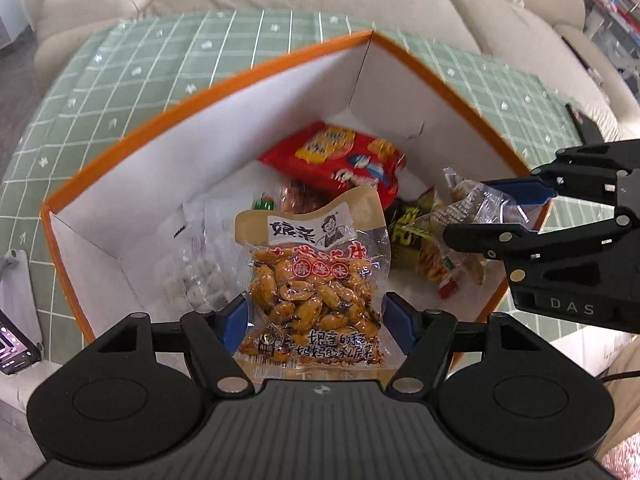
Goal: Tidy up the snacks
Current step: 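Carry the peanut bag and nut bag into the orange box and release both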
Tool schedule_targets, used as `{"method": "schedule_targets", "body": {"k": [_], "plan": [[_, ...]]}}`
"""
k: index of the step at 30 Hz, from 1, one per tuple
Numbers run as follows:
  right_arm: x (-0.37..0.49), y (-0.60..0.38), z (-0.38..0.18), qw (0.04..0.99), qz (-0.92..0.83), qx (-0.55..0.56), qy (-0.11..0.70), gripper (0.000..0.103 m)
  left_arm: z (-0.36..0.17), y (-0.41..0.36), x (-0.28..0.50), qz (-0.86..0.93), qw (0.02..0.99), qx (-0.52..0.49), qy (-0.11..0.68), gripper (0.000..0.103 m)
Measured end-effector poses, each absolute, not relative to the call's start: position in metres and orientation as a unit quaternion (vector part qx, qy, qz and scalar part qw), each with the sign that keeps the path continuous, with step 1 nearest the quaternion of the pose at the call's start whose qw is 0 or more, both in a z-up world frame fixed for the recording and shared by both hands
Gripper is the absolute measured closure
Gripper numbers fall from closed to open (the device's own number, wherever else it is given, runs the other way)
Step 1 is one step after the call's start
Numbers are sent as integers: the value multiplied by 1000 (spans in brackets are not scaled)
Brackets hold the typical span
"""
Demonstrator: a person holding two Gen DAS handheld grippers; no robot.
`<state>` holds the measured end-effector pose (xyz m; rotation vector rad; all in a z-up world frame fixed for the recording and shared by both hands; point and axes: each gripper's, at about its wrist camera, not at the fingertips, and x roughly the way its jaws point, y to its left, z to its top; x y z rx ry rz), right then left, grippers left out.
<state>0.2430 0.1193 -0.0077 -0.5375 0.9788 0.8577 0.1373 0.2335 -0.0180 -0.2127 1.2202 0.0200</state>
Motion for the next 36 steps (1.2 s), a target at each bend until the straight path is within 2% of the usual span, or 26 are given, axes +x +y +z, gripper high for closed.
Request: {"method": "schedule_targets", "body": {"k": [15, 19, 24, 26, 29, 32, 36], "plan": [[254, 129, -29, 744, 377, -266, 483, 61, -48, 228, 154, 42, 764, -11, 644, 18], [253, 132, -30, 747, 374, -273, 478, 59, -53, 229, 154, 49, 759, -16, 649, 13], [252, 131, -27, 749, 374, -275, 473, 58, -57, 229, 152, 50, 750, -23, 659, 11], [252, 130, -25, 748, 376, -273, 475, 56, -56, 231, 150, 49, 749, -27, 660, 11], [251, 128, -22, 749, 377, -276, 469, 47, -51, 234, 149, 49, 752, -36, 656, 10], [249, 124, -17, 754, 377, -277, 462, 45, -42, 236, 147, 52, 764, -44, 642, 1], [246, 118, -7, 765, 375, -271, 448, 40, -29, 237, 144, 47, 776, -60, 626, 0]]}}
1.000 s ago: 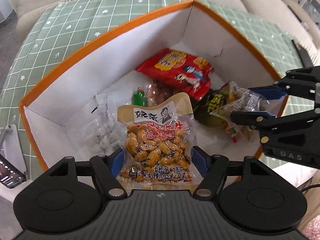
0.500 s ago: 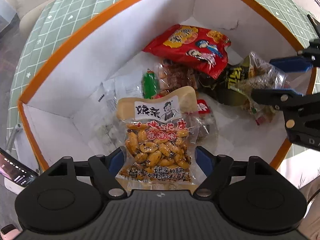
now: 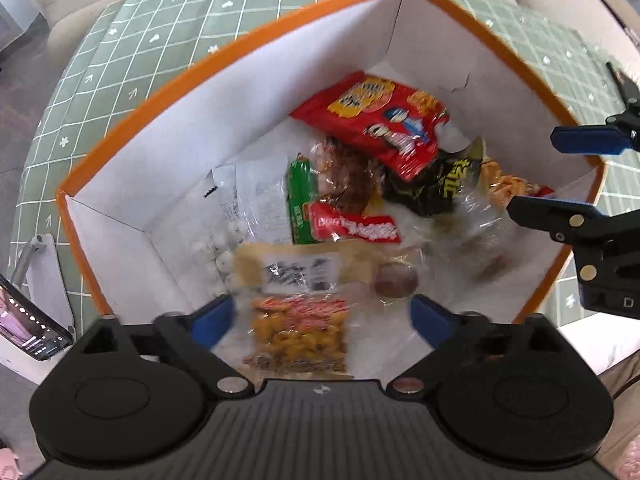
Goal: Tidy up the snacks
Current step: 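Carry the peanut bag and nut bag into the orange box and release both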
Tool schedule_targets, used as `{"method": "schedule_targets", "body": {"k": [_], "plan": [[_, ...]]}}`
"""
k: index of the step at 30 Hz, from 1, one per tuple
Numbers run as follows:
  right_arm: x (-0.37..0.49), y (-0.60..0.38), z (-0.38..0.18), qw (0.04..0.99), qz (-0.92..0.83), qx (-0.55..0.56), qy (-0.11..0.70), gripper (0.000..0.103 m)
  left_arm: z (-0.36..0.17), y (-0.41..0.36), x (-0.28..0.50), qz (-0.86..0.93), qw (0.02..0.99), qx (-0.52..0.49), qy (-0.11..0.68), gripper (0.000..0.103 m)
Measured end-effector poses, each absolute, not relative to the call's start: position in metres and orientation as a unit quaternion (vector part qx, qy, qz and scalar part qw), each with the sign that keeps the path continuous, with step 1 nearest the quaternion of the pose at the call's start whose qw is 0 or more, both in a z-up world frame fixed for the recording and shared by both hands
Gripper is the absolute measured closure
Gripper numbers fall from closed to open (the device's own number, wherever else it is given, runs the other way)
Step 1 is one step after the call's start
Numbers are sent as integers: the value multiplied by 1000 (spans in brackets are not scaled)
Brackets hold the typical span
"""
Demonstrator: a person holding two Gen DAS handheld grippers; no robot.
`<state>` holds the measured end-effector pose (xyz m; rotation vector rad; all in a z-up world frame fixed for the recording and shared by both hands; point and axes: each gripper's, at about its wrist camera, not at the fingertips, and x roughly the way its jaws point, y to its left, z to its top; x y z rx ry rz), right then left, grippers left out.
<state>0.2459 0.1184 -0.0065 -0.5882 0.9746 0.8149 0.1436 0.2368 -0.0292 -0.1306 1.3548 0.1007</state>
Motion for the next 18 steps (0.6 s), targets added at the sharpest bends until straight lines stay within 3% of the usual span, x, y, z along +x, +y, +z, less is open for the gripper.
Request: {"method": "schedule_targets", "body": {"k": [11, 14, 18], "plan": [[230, 80, 44, 840, 338, -231, 357, 34, 22, 227, 122, 55, 865, -89, 490, 0], [223, 63, 59, 871, 316, -210, 313, 23, 42, 216, 115, 46, 899, -82, 428, 0], [210, 34, 78, 905, 288, -171, 261, 22, 65, 197, 105, 56, 925, -67, 369, 0]]}}
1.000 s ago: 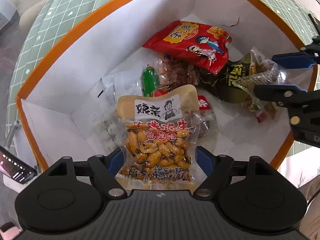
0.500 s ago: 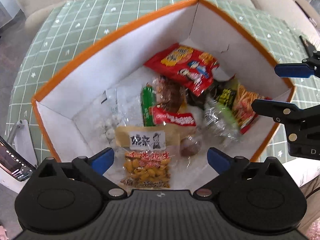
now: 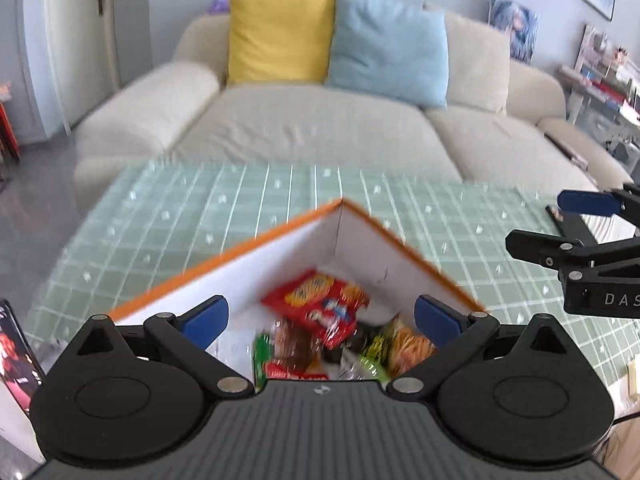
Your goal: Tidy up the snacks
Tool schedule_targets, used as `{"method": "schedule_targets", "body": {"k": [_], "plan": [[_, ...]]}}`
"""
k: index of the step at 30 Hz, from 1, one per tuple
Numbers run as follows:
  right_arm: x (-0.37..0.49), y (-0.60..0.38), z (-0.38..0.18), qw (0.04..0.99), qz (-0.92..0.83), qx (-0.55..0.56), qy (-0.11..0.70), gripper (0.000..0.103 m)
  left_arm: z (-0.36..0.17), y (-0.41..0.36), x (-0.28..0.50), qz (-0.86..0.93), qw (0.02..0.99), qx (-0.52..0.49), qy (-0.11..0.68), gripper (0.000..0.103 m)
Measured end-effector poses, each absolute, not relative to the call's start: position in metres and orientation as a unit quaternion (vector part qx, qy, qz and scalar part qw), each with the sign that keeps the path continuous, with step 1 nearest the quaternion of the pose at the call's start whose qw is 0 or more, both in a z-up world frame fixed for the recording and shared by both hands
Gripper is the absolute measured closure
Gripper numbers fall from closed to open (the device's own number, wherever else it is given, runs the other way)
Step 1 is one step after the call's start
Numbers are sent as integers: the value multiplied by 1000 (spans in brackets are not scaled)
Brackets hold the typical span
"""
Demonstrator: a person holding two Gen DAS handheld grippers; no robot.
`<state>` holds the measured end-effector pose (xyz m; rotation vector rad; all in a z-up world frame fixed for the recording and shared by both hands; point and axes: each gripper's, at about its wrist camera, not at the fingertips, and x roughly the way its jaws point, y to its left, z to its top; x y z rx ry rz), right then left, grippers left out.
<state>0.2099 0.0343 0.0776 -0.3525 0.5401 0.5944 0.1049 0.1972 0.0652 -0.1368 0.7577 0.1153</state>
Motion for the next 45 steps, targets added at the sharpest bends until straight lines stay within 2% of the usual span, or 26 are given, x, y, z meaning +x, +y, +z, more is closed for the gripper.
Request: {"method": "schedule_targets", "body": {"k": [3, 9, 15, 19, 34, 45], "plan": [[196, 12, 88, 923, 279, -133, 228, 12, 79, 187, 93, 60, 938, -69, 333, 0], [155, -22, 97, 941, 276, -79, 179, 8, 97, 160, 61, 97, 963, -41, 248, 0], [117, -40, 97, 949, 268, -81, 143, 7, 98, 119, 36, 90, 976, 6, 197, 0], [96, -58, 91, 953, 255, -77, 145, 7, 89, 99, 29, 92, 974, 23, 205, 0], [92, -102, 33, 947, 186, -64, 254, 7, 34, 63, 47, 62, 950, 4, 307, 0], [92, -113, 25, 949, 171, -59, 260, 7, 28, 63, 46, 68, 942, -6, 329, 0]]}}
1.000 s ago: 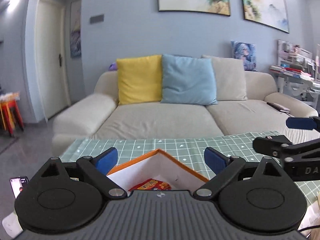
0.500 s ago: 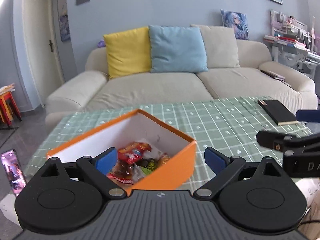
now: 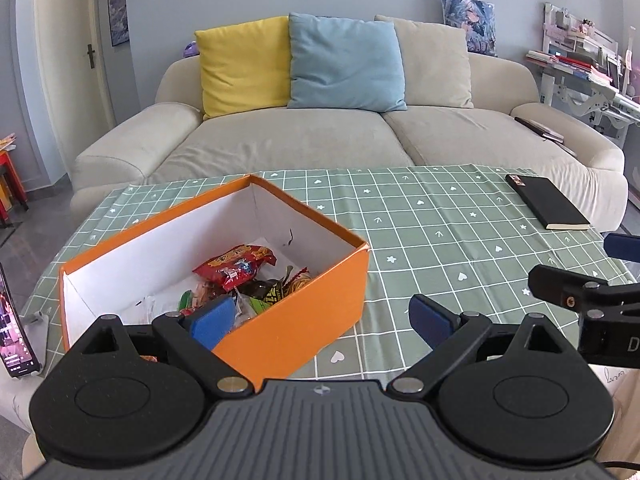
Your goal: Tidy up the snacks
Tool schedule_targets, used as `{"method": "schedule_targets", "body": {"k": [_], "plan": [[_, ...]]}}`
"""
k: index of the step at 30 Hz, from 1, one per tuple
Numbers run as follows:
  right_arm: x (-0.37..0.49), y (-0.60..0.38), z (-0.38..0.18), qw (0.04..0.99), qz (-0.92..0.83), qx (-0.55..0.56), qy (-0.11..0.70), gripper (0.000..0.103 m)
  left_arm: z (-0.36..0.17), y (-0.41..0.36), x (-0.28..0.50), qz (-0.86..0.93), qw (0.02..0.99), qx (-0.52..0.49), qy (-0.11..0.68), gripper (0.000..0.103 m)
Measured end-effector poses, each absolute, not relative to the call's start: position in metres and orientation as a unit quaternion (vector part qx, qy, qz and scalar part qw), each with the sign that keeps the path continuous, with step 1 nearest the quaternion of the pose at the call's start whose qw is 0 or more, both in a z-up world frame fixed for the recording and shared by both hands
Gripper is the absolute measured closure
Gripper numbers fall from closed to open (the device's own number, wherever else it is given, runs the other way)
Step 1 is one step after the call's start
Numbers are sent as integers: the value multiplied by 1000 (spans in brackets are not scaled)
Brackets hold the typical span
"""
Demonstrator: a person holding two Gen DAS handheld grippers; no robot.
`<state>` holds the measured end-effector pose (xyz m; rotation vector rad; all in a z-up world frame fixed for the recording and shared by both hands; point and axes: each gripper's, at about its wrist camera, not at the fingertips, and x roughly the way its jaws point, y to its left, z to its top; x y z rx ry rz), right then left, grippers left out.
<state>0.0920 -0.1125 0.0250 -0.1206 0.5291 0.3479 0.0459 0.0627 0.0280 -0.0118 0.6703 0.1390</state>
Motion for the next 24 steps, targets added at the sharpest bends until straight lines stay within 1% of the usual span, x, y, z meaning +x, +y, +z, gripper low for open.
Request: {"method": "schedule_targets", "body": {"k": [24], "plan": [[95, -110, 24, 947, 166, -65, 265, 7, 27, 62, 50, 67, 936, -12, 345, 0]]}}
